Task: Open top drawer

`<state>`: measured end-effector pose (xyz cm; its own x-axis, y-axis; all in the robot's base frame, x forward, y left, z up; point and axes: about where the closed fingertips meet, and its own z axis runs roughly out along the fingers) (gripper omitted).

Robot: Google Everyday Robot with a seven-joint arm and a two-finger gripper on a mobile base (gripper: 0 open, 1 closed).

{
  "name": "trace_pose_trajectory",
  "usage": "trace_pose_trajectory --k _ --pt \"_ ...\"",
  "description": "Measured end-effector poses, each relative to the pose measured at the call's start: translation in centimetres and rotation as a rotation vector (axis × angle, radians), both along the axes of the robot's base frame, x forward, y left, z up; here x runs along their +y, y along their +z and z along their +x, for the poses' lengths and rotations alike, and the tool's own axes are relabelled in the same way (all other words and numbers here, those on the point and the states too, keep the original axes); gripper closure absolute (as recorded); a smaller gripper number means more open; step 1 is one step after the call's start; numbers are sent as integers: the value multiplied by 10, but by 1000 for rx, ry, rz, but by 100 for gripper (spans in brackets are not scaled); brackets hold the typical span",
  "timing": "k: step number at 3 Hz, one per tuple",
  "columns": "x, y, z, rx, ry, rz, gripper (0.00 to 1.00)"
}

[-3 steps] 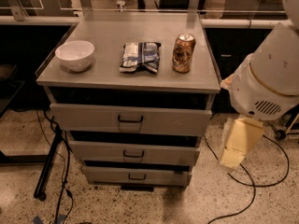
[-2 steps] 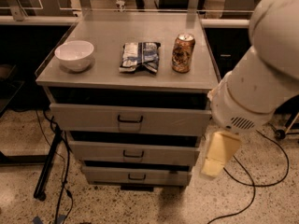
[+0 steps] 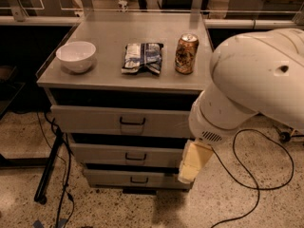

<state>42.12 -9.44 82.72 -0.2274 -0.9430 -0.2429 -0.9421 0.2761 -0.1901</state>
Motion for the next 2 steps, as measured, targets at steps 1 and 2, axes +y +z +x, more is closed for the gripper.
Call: trace_pose_trajectory --k 1,2 --pt "5 -11 -1 -6 5 31 0" --pt "46 -50 35 -15 41 75 0"
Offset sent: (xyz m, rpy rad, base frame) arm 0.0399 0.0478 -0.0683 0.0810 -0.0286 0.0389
